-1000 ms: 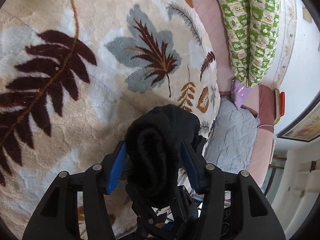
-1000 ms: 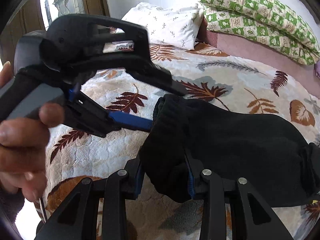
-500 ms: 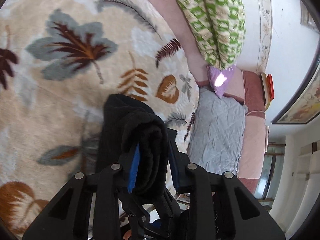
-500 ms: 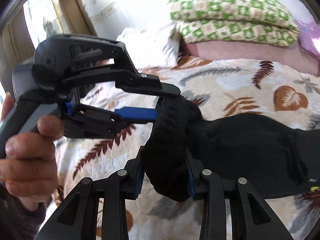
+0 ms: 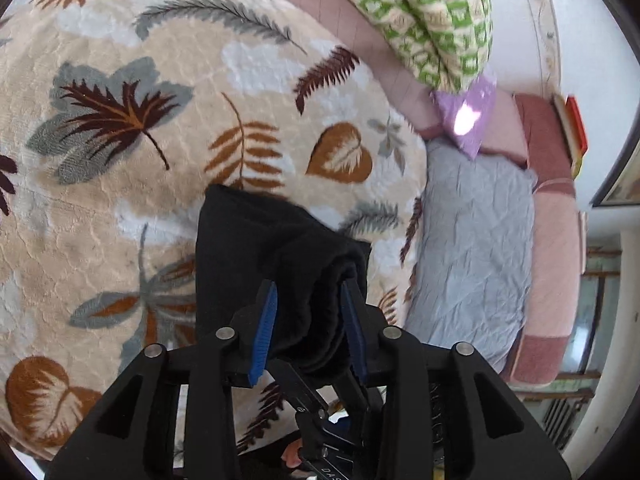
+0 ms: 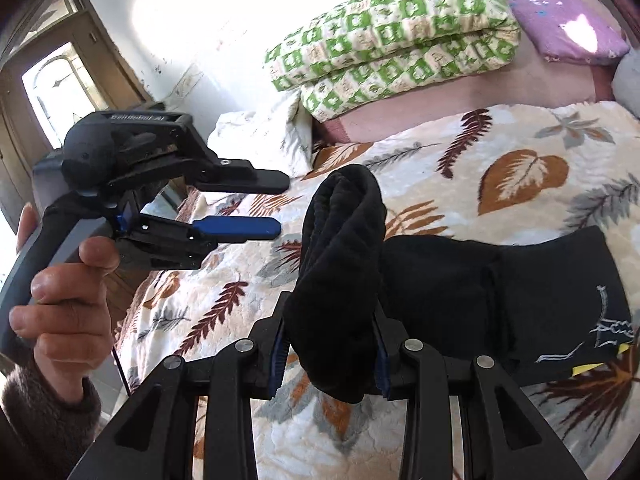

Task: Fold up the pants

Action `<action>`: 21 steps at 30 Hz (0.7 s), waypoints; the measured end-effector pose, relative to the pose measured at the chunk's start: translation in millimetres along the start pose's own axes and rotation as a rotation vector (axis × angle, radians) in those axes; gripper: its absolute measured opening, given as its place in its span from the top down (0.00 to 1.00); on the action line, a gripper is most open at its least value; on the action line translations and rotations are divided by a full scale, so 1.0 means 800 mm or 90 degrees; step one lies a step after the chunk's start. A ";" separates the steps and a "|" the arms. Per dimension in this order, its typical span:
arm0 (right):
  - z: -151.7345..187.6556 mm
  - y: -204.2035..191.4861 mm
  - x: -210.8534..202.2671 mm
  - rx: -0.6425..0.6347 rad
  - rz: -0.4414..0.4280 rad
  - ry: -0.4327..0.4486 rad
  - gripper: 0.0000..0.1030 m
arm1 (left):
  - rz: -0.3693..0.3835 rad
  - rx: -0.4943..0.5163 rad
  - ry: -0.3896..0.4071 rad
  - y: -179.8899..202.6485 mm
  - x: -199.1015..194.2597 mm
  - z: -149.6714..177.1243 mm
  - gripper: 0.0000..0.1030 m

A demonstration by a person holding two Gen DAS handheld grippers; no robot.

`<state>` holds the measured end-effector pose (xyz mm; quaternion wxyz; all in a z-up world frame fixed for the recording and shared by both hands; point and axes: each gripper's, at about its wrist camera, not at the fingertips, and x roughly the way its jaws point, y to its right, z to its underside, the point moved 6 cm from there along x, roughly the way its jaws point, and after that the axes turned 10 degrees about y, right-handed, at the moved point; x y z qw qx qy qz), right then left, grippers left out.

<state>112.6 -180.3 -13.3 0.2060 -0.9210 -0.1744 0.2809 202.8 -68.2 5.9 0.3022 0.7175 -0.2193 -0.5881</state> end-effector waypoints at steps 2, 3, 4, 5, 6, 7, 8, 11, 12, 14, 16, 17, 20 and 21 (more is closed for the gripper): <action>0.002 -0.011 0.003 -0.011 -0.014 -0.004 0.66 | -0.030 0.037 0.003 0.004 0.002 0.006 0.61; 0.004 -0.014 0.005 -0.016 -0.018 -0.005 0.66 | -0.037 0.045 0.008 0.006 0.002 0.007 0.59; 0.006 -0.019 0.006 -0.025 -0.020 -0.007 0.66 | -0.037 0.048 0.007 0.008 0.005 0.010 0.58; 0.006 -0.022 0.007 -0.028 -0.024 -0.007 0.66 | -0.031 0.047 0.001 0.010 0.007 0.012 0.58; 0.006 -0.024 0.007 -0.027 -0.028 -0.007 0.66 | -0.025 0.044 -0.005 0.013 0.011 0.015 0.58; 0.006 -0.024 0.006 -0.027 -0.028 -0.007 0.66 | -0.028 0.044 -0.004 0.017 0.015 0.016 0.58; 0.005 -0.023 0.005 -0.027 -0.026 -0.005 0.66 | -0.032 0.050 -0.001 0.023 0.019 0.017 0.58; -0.004 -0.008 -0.008 -0.018 -0.017 0.007 0.66 | -0.034 0.071 0.003 0.051 0.037 0.020 0.63; -0.009 0.000 -0.013 -0.012 -0.013 0.013 0.66 | -0.034 0.077 0.001 0.061 0.045 0.021 0.64; -0.018 0.019 -0.026 0.005 -0.002 0.027 0.66 | -0.039 0.095 -0.007 0.083 0.064 0.024 0.67; -0.026 0.043 -0.036 0.030 0.007 0.040 0.66 | -0.043 0.110 -0.017 0.105 0.087 0.027 0.67; -0.029 0.057 -0.041 0.044 0.012 0.045 0.66 | -0.048 0.117 -0.024 0.116 0.103 0.029 0.67; -0.035 0.110 -0.053 0.106 0.022 0.055 0.66 | -0.067 0.134 -0.048 0.137 0.150 0.038 0.67; -0.035 0.125 -0.055 0.121 0.028 0.056 0.66 | -0.077 0.139 -0.054 0.140 0.164 0.040 0.67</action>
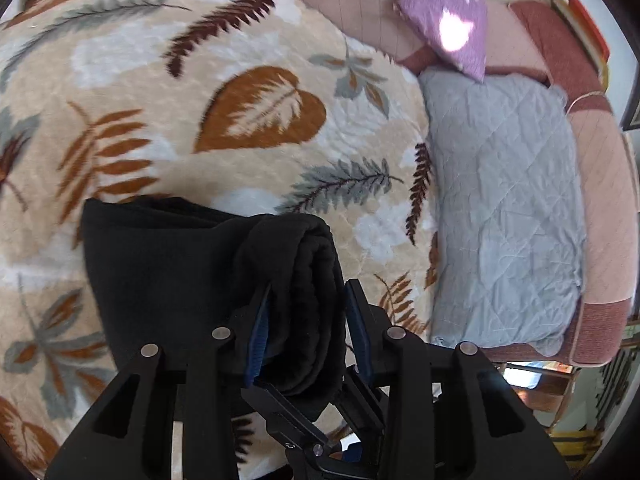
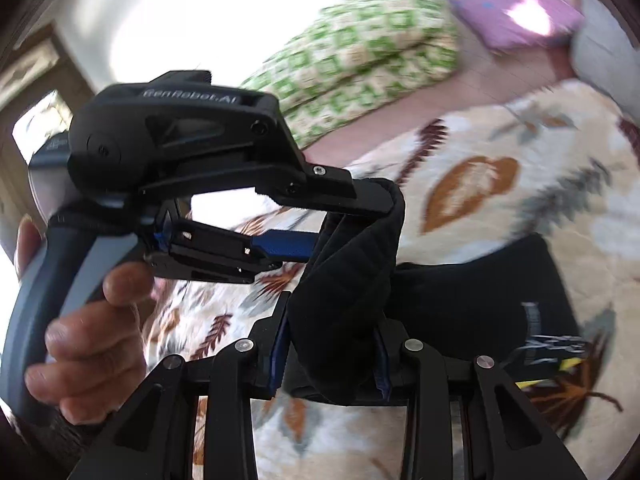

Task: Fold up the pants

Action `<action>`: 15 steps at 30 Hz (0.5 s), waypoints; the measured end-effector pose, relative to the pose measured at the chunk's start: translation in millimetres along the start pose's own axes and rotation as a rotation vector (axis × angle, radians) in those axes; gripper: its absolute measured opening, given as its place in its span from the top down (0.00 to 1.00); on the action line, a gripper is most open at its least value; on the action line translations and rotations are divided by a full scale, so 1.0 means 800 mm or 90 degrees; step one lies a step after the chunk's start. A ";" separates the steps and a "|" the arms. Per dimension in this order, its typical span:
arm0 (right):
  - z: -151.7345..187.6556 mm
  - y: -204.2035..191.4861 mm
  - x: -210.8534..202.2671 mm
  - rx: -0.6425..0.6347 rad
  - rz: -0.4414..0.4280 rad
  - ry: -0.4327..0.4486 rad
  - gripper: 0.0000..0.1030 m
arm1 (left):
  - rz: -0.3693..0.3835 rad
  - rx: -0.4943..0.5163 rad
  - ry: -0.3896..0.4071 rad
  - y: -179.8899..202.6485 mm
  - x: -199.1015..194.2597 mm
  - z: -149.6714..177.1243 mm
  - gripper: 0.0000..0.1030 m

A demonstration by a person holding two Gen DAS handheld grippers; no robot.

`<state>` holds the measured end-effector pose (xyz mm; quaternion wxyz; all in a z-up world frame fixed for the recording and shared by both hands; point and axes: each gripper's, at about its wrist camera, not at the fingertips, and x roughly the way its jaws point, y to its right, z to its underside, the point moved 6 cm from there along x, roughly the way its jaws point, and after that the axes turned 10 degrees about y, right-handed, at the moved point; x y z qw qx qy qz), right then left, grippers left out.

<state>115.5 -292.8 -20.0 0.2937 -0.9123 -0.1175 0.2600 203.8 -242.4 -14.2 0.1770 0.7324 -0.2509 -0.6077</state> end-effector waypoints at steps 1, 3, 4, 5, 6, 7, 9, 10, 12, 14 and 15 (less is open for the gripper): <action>-0.001 0.016 0.000 0.015 0.004 -0.001 0.66 | -0.013 0.006 -0.011 0.006 0.019 0.001 0.67; -0.001 0.049 0.001 0.053 0.011 -0.006 0.65 | -0.029 0.013 -0.025 0.012 0.046 0.003 0.67; 0.000 0.061 0.001 0.067 0.014 -0.007 0.65 | -0.039 0.017 -0.032 0.014 0.059 0.005 0.67; 0.001 0.078 0.001 0.086 0.017 -0.005 0.63 | -0.045 0.018 -0.037 0.013 0.069 0.007 0.67; 0.003 0.091 0.001 0.100 0.018 -0.004 0.63 | -0.054 0.021 -0.045 0.014 0.079 0.009 0.67; 0.004 0.101 0.001 0.112 0.021 -0.004 0.62 | -0.060 0.025 -0.050 0.014 0.085 0.010 0.67; 0.009 0.124 -0.002 0.151 0.014 -0.005 0.58 | -0.064 0.031 -0.055 0.016 0.089 0.011 0.67; 0.010 0.131 -0.005 0.169 0.006 -0.005 0.57 | -0.057 0.033 -0.054 0.017 0.086 0.011 0.67; 0.008 0.140 -0.013 0.195 -0.012 0.003 0.56 | -0.037 0.025 -0.045 0.019 0.075 0.007 0.67; 0.004 0.143 -0.022 0.202 -0.017 0.008 0.52 | -0.028 0.019 -0.026 0.017 0.058 0.001 0.67; 0.000 0.148 -0.032 0.198 0.003 0.019 0.50 | -0.022 0.017 -0.021 0.016 0.047 -0.001 0.67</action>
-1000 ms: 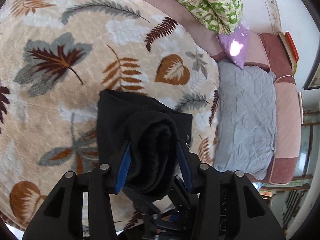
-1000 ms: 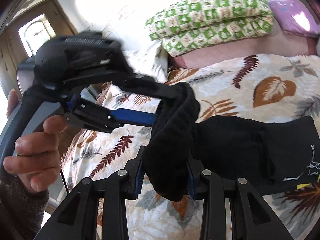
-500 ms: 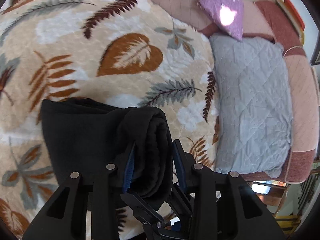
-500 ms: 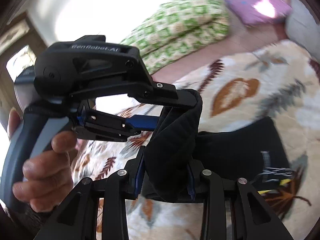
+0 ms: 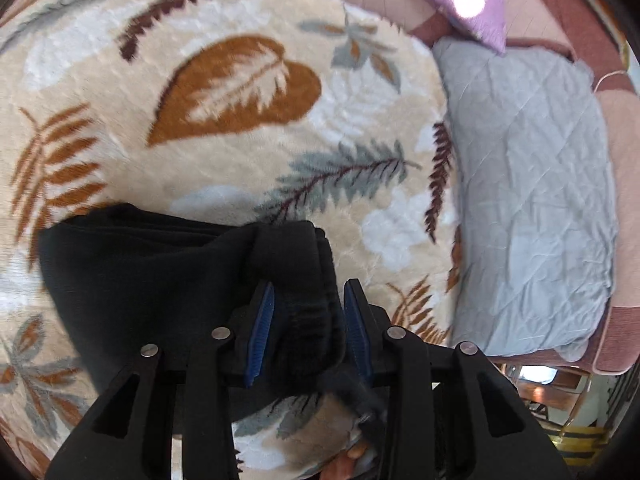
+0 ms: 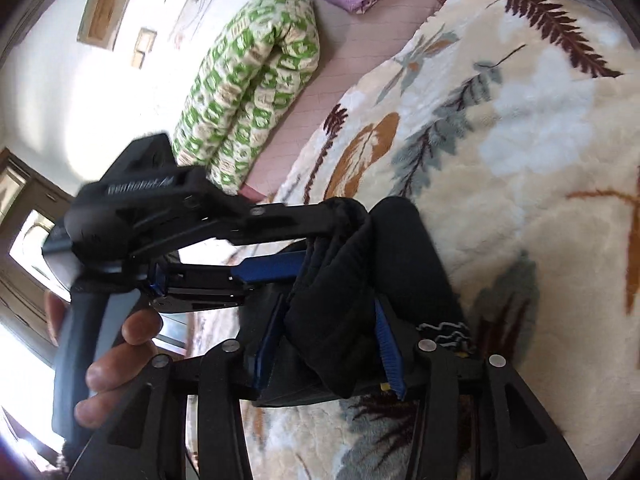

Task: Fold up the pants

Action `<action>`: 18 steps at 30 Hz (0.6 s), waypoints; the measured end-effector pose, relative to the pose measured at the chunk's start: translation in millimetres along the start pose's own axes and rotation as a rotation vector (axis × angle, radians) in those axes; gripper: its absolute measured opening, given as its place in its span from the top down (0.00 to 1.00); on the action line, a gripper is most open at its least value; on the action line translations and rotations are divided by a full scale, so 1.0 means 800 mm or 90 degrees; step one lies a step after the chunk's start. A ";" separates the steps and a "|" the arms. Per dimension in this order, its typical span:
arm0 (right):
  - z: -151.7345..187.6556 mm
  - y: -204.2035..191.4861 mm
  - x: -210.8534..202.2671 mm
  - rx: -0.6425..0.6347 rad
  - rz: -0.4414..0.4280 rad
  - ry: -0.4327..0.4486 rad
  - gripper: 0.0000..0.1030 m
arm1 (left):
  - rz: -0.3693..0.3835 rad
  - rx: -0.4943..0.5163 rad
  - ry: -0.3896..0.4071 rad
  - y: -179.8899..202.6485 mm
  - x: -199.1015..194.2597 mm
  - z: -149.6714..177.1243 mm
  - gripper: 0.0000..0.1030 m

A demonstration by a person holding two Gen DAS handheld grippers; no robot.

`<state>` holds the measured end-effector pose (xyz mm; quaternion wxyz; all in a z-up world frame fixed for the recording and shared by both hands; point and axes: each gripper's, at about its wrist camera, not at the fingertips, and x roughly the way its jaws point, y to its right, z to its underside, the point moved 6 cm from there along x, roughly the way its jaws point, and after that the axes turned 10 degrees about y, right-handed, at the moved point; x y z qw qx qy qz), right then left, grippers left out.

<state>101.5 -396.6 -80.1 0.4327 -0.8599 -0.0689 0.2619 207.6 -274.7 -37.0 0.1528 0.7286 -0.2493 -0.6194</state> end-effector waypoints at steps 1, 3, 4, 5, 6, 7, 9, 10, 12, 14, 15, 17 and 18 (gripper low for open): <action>-0.004 0.002 -0.007 -0.002 0.009 0.010 0.49 | 0.007 -0.002 0.003 -0.002 -0.010 -0.001 0.67; -0.015 0.005 -0.024 0.004 0.014 0.032 0.49 | 0.016 -0.003 0.017 -0.007 -0.028 0.000 0.67; -0.020 0.004 -0.030 0.005 0.012 0.039 0.49 | 0.014 0.000 0.029 -0.012 -0.039 0.003 0.67; -0.025 0.002 -0.034 0.001 0.010 0.042 0.49 | 0.005 0.004 0.044 -0.021 -0.052 0.006 0.67; -0.031 -0.004 -0.034 -0.015 0.012 0.037 0.46 | 0.001 0.006 0.057 -0.030 -0.061 0.011 0.67; -0.034 -0.008 -0.033 -0.030 0.014 0.031 0.45 | -0.002 0.004 0.071 -0.042 -0.071 0.015 0.67; -0.038 -0.019 -0.023 -0.060 0.019 0.012 0.41 | -0.004 -0.022 0.099 -0.071 -0.088 0.022 0.67; -0.039 -0.024 -0.015 -0.073 0.023 0.001 0.40 | -0.002 -0.045 0.114 -0.092 -0.095 0.026 0.65; -0.036 -0.028 0.002 -0.092 0.029 -0.032 0.38 | 0.002 -0.083 0.120 -0.118 -0.096 0.030 0.64; -0.030 -0.031 0.021 -0.116 0.043 -0.064 0.38 | 0.012 -0.126 0.107 -0.143 -0.086 0.035 0.64; -0.027 -0.032 0.031 -0.128 0.055 -0.076 0.38 | 0.017 -0.144 0.099 -0.152 -0.079 0.037 0.64; -0.023 -0.029 0.042 -0.155 0.086 -0.088 0.39 | 0.030 -0.164 0.079 -0.159 -0.063 0.041 0.64; -0.023 -0.028 0.041 -0.160 0.084 -0.083 0.50 | 0.035 -0.170 0.071 -0.159 -0.054 0.042 0.64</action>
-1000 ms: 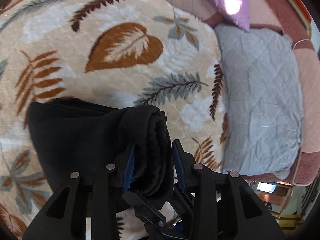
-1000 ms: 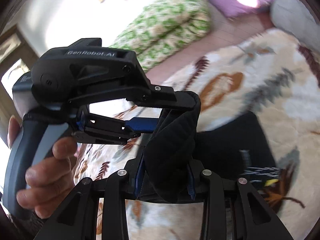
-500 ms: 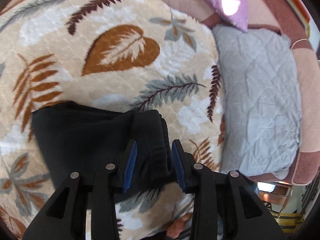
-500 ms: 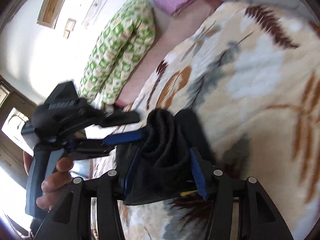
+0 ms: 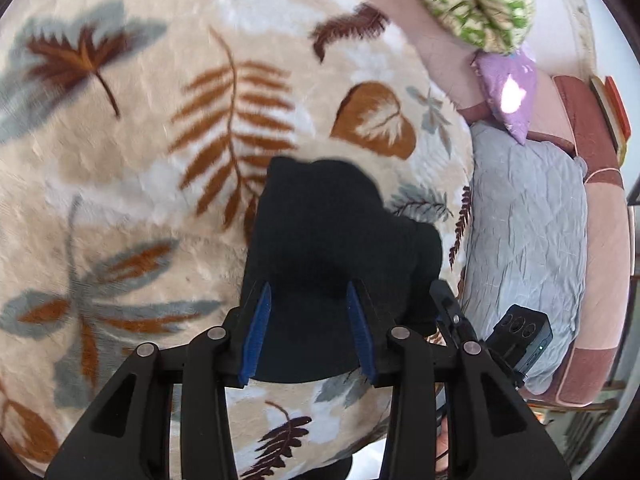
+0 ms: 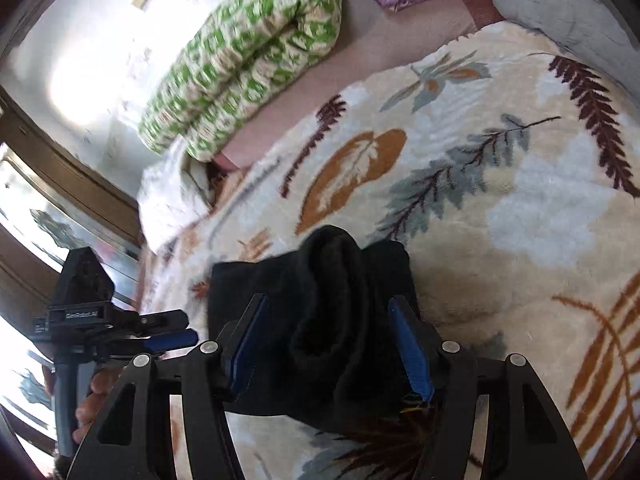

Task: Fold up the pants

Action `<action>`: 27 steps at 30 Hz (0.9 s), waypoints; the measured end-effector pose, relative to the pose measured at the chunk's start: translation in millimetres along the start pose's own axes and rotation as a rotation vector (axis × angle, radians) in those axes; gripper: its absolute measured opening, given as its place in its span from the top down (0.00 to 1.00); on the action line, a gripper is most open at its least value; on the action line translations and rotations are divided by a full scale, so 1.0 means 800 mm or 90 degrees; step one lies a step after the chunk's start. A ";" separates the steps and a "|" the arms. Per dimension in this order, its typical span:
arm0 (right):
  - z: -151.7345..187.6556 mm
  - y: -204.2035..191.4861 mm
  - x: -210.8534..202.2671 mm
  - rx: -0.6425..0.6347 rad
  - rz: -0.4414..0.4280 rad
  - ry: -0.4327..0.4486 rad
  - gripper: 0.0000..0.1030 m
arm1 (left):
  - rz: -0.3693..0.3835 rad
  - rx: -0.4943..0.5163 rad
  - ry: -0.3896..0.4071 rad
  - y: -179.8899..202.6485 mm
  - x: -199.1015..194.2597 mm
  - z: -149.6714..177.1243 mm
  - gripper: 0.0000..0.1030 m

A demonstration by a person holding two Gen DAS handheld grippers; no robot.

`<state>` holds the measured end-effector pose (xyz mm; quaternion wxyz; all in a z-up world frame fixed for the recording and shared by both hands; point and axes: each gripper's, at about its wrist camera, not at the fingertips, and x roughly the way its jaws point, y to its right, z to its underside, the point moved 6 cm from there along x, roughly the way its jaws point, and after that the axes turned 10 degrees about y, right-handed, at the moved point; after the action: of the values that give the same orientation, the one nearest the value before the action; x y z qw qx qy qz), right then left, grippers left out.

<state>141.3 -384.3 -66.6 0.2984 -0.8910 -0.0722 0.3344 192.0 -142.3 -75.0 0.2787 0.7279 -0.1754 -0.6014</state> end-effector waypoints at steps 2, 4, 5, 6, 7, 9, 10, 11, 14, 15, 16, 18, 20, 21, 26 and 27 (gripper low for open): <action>0.003 0.007 0.000 -0.003 0.009 -0.004 0.77 | -0.012 0.004 0.000 0.003 0.014 0.002 0.64; 0.004 0.026 -0.004 0.030 0.010 -0.004 0.80 | -0.032 0.013 0.003 0.006 0.027 0.002 0.64; 0.008 0.039 -0.005 0.057 0.013 0.000 0.81 | -0.038 0.012 0.001 0.006 0.032 0.003 0.64; 0.009 0.048 -0.004 0.073 0.016 0.000 0.81 | -0.049 0.006 -0.002 0.004 0.040 0.002 0.64; 0.014 0.059 -0.001 0.093 0.014 -0.002 0.81 | -0.057 -0.002 -0.006 0.000 0.048 0.002 0.64; 0.021 0.072 0.005 0.125 0.005 -0.002 0.76 | -0.056 -0.017 -0.008 -0.004 0.050 0.000 0.64; 0.021 0.073 0.006 0.119 0.009 0.000 0.75 | -0.052 -0.021 -0.009 -0.005 0.049 -0.001 0.64; 0.019 0.073 0.005 0.108 0.025 0.000 0.64 | -0.044 -0.026 -0.010 -0.004 0.045 -0.002 0.64; 0.012 0.067 -0.007 0.121 0.010 -0.002 0.55 | -0.023 -0.018 -0.001 -0.008 0.024 -0.001 0.64; 0.009 0.066 -0.013 0.125 0.002 0.002 0.55 | -0.013 -0.015 0.003 -0.010 0.013 0.001 0.64; 0.006 0.063 -0.023 0.130 -0.011 0.011 0.55 | -0.006 -0.013 0.004 -0.012 0.008 0.002 0.64; -0.001 0.056 -0.041 0.131 -0.032 0.019 0.51 | -0.001 0.000 0.010 -0.015 -0.005 0.005 0.64; -0.001 0.051 -0.051 0.116 -0.031 0.008 0.43 | -0.016 0.024 0.024 -0.020 -0.019 0.011 0.64; -0.001 0.047 -0.053 0.109 -0.029 0.001 0.39 | -0.027 0.040 0.033 -0.021 -0.023 0.013 0.64; 0.005 0.034 -0.038 0.091 -0.034 -0.054 0.30 | -0.062 0.072 0.041 -0.031 -0.018 0.018 0.53; 0.006 0.036 -0.030 0.090 -0.029 -0.062 0.30 | -0.059 0.066 0.037 -0.032 -0.014 0.018 0.53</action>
<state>117.8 -413.2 -72.6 0.3641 -0.8487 -0.0828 0.3745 173.3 -118.6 -84.1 0.2174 0.7659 -0.1641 -0.5824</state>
